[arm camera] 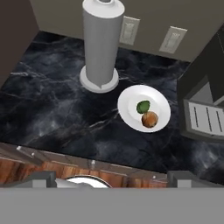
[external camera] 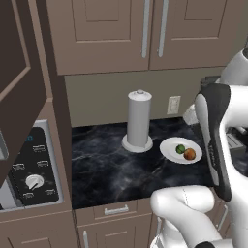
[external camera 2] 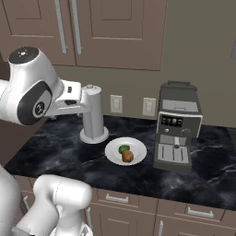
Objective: Pick the avocado and bread from the counter and place them on the plate. Then pick the jam from the cabinet and place it next to the plate. Lastly close the cabinet door.
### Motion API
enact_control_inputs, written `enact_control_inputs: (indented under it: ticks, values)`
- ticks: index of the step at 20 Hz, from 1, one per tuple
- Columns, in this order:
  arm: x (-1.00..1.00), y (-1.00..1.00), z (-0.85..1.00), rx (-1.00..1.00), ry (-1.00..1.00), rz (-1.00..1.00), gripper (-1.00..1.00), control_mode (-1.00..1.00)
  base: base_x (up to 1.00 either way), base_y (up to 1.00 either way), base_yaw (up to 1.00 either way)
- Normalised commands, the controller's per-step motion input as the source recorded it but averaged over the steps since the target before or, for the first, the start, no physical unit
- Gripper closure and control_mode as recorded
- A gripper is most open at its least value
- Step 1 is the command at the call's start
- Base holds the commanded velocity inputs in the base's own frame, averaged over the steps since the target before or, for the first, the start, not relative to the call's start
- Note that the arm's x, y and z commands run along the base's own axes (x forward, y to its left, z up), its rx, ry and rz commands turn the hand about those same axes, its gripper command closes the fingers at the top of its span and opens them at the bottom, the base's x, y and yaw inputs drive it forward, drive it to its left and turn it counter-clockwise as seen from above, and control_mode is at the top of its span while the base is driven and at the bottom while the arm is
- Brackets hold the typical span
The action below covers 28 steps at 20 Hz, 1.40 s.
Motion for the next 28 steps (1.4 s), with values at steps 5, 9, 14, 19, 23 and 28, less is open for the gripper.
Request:
enact_control_inputs:
  ticks: [5,9,14,19,23,28]
  values:
    - [-0.49,0.10,0.01,0.06,-0.15,0.00,-1.00,-1.00,0.00,0.00,0.00]
    - [-0.23,0.00,0.01,0.15,-0.26,-0.02,-1.00,-1.00,0.00,0.00,0.00]
    - [-0.05,0.26,0.02,0.13,-0.18,-0.01,-1.00,-1.00,0.00,0.00,0.00]
    - [0.00,0.63,0.06,0.01,-0.06,-0.10,-1.00,-1.00,0.00,0.00,0.00]
    - [0.00,0.34,0.12,0.00,-0.01,-0.12,-1.00,-1.00,0.00,0.00,0.00]
    - [0.00,0.13,0.09,0.00,0.00,-0.11,-1.00,-1.00,0.00,0.00,0.00]
